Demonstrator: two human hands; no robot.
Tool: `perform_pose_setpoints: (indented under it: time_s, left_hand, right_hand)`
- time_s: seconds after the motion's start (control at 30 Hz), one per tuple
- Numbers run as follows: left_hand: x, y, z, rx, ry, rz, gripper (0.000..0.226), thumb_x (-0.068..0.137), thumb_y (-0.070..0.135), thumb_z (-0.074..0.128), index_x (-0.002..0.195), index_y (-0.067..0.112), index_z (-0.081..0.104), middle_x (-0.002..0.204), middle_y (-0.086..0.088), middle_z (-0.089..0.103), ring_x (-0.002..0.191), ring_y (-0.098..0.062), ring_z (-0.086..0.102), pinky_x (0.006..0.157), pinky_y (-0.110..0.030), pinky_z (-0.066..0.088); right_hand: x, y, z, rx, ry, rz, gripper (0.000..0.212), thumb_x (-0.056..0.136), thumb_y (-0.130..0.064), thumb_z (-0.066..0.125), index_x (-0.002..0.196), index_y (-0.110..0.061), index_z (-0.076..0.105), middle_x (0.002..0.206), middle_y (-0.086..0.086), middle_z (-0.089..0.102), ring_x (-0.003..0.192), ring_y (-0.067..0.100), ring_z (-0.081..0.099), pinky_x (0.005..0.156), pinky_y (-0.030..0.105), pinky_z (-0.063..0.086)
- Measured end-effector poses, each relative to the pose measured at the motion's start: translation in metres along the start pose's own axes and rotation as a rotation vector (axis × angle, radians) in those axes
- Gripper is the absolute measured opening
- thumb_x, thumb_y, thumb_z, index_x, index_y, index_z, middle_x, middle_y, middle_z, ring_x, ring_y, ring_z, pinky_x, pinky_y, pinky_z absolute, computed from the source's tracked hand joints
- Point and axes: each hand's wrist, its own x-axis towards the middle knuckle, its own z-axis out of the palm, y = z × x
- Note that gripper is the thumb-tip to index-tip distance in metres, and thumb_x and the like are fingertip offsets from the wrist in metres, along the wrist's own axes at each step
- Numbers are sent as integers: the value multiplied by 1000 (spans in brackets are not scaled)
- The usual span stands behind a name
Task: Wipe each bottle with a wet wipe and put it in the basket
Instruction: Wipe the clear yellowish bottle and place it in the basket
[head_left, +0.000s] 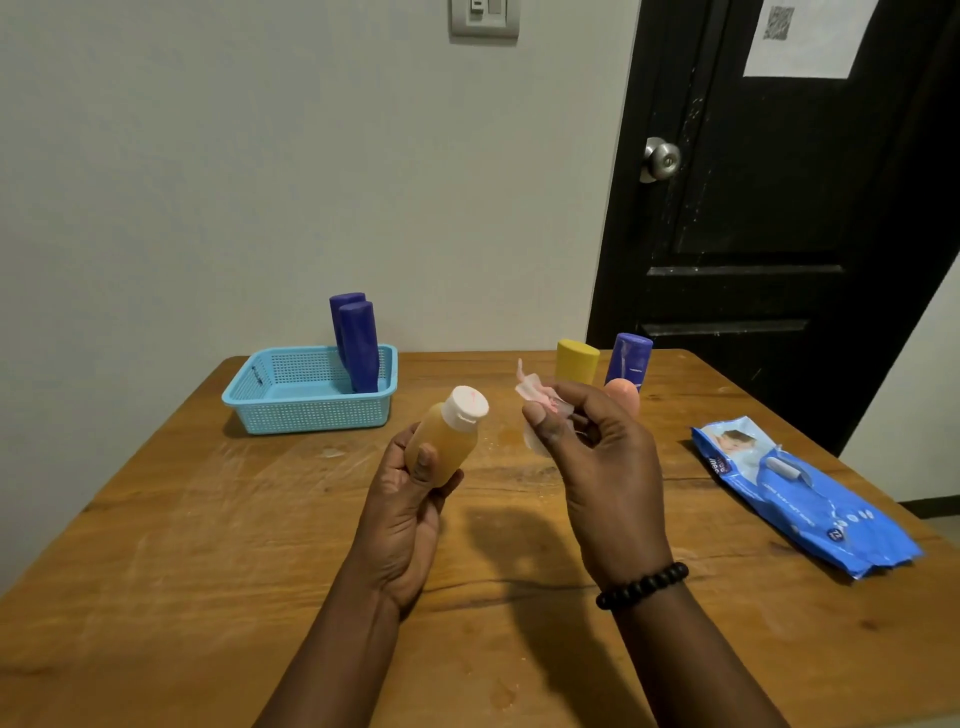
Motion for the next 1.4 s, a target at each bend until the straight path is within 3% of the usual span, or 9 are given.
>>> perform_pose_setpoints:
  time_s: [0.3,0.53,0.63,0.73,0.87,0.93,1.0,1.17,1.4]
  left_hand:
    - [-3,2,1,87,-68,36,91,53,61,89,128,21,58,122,2,68,104,-10,65,83,-24,54]
    - [-4,0,-2,162,-100,16,69,60,56,88,121,32,65,128,-5,65,111,-19,61,89,-34,49]
    - [-7,-1,0,255,-134,22,44,78,33,80,119,30,64,121,-4,68,113,-22,63,89,-36,50]
    - [-9,-2,2,343,-116,57,42,76,24,77,116,25,63,114,-7,70,109,-27,65,89,-40,54]
    - [-6,-4,4,372,-71,80,44,74,27,79,116,30,63,115,0,70,112,-21,65,91,-39,54]
    - [-7,-4,5,408,-75,94,45,75,30,79,117,36,63,118,4,70,112,-16,65,88,-34,54]
    - [-8,-4,6,458,-98,107,43,79,27,77,119,38,65,119,8,68,112,-11,64,86,-31,55]
    - [-9,-4,7,502,-91,128,35,84,23,73,116,35,68,117,7,70,111,-15,64,90,-40,54]
    - [-10,-6,6,572,-55,165,35,84,28,74,117,38,64,117,13,67,111,-17,62,90,-43,54]
  right_hand:
    - [6,-17,14,-404,-133,-375,27,85,-21,72,112,-19,70,109,-7,62,96,-3,53,83,0,39]
    - [-1,-12,15,-538,-86,-495,38,78,-16,78,115,-16,68,115,0,62,106,10,56,81,6,43]
    - [0,-12,15,-552,-42,-540,31,77,-8,78,107,-14,71,110,2,65,103,12,57,80,7,41]
    - [0,-10,16,-594,-43,-584,25,75,-3,77,97,-14,72,103,3,66,97,14,59,76,9,41]
    - [-3,-10,8,-407,-83,-427,23,81,-4,72,98,-19,71,104,-5,66,98,3,59,78,11,48]
    - [-1,-14,4,-274,-53,-313,24,83,-9,73,104,-20,70,108,-8,64,99,-4,56,83,1,40]
    - [2,-13,6,-358,-52,-302,31,82,-17,75,112,-20,68,113,-8,60,100,-5,51,83,-4,34]
    - [7,2,17,-655,-128,-380,34,80,-18,76,113,-20,67,115,-4,56,108,10,52,82,12,41]
    - [4,2,21,-682,-33,-509,22,76,-5,78,94,-13,69,97,2,66,91,16,60,69,19,46]
